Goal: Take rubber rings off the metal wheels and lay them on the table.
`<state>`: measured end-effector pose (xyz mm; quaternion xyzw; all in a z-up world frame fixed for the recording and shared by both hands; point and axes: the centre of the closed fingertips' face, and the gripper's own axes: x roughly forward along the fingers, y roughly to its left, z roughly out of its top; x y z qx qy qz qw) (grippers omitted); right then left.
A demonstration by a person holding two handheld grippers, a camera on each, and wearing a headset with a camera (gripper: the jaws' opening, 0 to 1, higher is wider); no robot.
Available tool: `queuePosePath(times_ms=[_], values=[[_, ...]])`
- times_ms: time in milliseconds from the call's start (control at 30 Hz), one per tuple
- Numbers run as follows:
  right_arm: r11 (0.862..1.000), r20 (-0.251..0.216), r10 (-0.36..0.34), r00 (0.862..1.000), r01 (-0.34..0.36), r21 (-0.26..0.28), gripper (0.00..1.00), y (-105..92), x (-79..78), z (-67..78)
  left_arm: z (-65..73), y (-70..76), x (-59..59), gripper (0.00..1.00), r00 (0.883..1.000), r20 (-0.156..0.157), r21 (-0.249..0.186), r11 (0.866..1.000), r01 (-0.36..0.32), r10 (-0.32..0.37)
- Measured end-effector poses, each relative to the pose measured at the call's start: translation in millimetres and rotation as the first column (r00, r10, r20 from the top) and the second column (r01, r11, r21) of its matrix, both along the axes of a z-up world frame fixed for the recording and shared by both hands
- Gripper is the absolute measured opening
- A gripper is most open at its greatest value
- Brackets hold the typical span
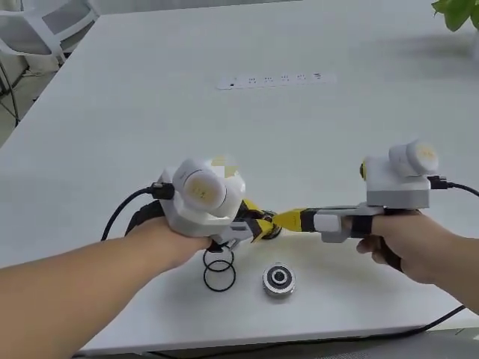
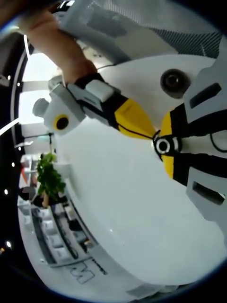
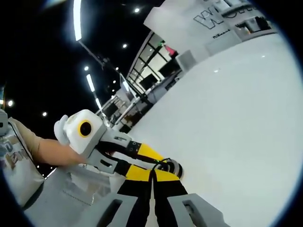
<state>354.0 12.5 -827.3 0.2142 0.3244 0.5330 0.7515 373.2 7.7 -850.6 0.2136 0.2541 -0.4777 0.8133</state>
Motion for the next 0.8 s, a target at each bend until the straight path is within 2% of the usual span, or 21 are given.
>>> queuePosePath(times_ms=[133,400,667,800], values=[[1.0,-0.017,-0.008,1.0,0.008,0.004,0.0,-1.8,0.4,-0.7,0.2,0.0,0.0,0.11,1.0,-0.001,-0.003,1.0,-0.001,0.001],[0.997,-0.006,-0.035,0.999,0.035,-0.064,0.0,-6.1,6.5,-10.5,0.9,-0.2,-0.2,0.11,1.0,0.001,-0.007,1.0,-0.003,0.003],[0.997,-0.001,-0.038,0.999,0.038,-0.069,0.0,-5.3,8.2,-9.7,0.9,0.0,-0.3,0.12,1.0,-0.003,-0.012,1.0,-0.009,0.009],[0.999,-0.007,-0.022,1.0,0.022,-0.04,0.0,-1.8,5.1,-3.5,0.7,0.0,-0.4,0.12,1.0,-0.002,-0.009,1.0,-0.008,0.008]])
